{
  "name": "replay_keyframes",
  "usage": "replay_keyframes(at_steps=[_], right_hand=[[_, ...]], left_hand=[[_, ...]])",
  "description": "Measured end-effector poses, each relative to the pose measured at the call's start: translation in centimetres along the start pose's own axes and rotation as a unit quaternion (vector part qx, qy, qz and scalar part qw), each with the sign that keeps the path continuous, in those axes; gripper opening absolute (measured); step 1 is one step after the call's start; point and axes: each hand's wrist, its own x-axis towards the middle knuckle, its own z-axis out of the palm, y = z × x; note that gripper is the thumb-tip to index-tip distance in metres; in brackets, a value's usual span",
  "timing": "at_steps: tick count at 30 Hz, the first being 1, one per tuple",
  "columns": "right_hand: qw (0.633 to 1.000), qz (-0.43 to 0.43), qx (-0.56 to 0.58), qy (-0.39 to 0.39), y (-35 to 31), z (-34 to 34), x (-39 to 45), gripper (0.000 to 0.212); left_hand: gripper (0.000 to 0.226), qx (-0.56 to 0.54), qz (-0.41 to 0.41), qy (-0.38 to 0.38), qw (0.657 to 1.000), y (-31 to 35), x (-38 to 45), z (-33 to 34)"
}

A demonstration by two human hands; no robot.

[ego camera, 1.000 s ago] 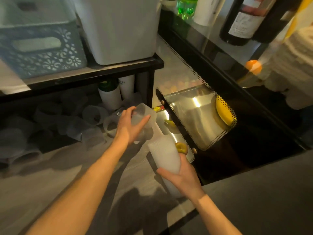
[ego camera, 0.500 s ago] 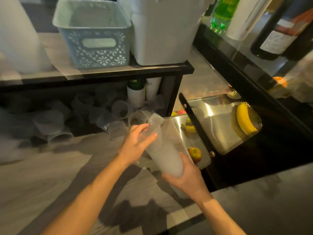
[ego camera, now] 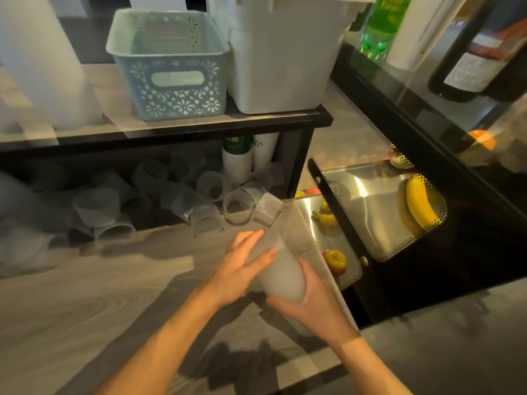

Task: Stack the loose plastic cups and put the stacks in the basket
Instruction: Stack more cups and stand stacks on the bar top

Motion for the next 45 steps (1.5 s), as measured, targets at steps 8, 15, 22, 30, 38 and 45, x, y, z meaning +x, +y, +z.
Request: replay_keyframes(at_steps=[8, 15, 22, 30, 38, 45], right_hand=[[1.000, 0.017, 0.015, 0.014, 1.4, -0.8, 0.1, 0.083], [0.997, 0.048, 0.056, 0.034, 3.0, -2.4, 1.0, 0.083], [0.991, 0.077, 0.098, 0.054, 4.0, -3.0, 1.8, 0.081], [0.986, 0.102, 0.128, 0.044, 4.4, -2.9, 2.0, 0.078], [0.988, 0.100, 0.113, 0.043, 4.0, -2.4, 1.9, 0.078], [0.988, 0.106, 0.103, 0.035, 3.8, -2.4, 1.0, 0.077]], left_hand=[[0.068, 0.052, 0.008, 0.087, 0.995, 1.1, 4.4, -0.5], [0.083, 0.515, 0.075, 0.074, 0.850, 0.7, 13.1, -1.6], [0.093, 0.641, 0.069, -0.014, 0.765, 0.0, 16.4, -0.4], [0.073, 0.611, 0.112, -0.007, 0.784, -1.4, 15.8, 1.0], [0.071, 0.587, 0.149, 0.013, 0.795, -1.7, 15.5, 0.0], [0.085, 0.227, 0.037, 0.105, 0.968, -0.4, 12.9, -0.9]])
